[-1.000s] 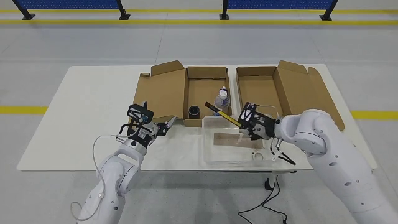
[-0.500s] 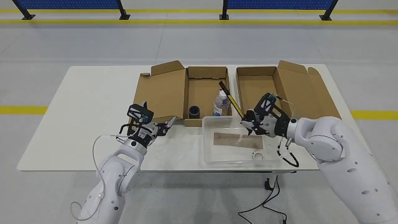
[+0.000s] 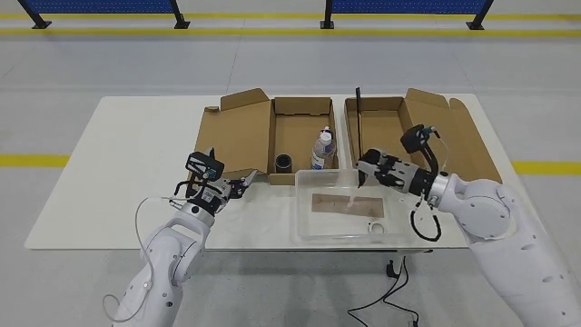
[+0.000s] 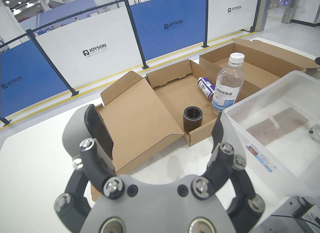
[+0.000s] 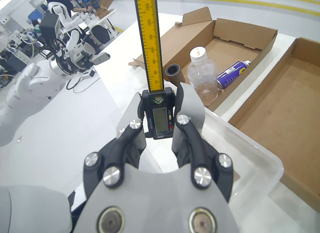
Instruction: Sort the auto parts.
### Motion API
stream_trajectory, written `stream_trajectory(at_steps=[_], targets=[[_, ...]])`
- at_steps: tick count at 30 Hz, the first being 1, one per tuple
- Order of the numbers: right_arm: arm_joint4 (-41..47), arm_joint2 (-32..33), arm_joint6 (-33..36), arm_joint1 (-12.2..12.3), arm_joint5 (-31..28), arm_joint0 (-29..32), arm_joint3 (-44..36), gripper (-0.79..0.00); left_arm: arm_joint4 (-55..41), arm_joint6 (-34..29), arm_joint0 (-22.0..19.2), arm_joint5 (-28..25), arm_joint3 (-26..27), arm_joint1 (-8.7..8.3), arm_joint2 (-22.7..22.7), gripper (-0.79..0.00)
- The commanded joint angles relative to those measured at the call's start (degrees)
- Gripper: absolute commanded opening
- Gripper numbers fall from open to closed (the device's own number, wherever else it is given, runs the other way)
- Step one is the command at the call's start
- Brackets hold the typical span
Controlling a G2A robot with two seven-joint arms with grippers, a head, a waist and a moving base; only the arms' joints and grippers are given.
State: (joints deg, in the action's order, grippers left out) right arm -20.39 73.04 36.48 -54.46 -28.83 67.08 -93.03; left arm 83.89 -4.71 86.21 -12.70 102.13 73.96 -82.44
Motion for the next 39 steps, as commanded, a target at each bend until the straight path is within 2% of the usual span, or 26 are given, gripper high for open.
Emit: stream_trajectory(at_steps=[1, 8, 17, 25, 31, 39], targets=[[-0.8, 0.3, -0.8, 0.0, 0.4, 0.1, -0.1, -0.785, 0.0, 0.0, 0.0, 0.0, 0.0, 0.00, 0.0, 0.000], [-7.5, 2.1, -4.9, 0.1, 2.4, 0.7, -2.5, -0.785, 0.0, 0.0, 0.0, 0.0, 0.0, 0.00, 0.0, 0.000], [-21.0, 4.7, -12.4, 0.0, 11.3, -0.6, -5.3, -0.785, 0.0, 0.0, 0.0, 0.0, 0.0, 0.00, 0.0, 0.000], [-23.9, 3.1, -14.9, -1.1, 20.3, -7.2, 4.3, -0.785, 0.0, 0.0, 0.0, 0.0, 0.0, 0.00, 0.0, 0.000], [-24.5, 1.0, -14.3, -2.0, 23.1, -11.4, 14.4, -0.785, 0.0, 0.0, 0.0, 0.0, 0.0, 0.00, 0.0, 0.000], [-25.7, -5.6, -13.8, -4.1, 24.9, -15.5, 24.9, -0.785, 0.0, 0.0, 0.0, 0.0, 0.0, 0.00, 0.0, 0.000]])
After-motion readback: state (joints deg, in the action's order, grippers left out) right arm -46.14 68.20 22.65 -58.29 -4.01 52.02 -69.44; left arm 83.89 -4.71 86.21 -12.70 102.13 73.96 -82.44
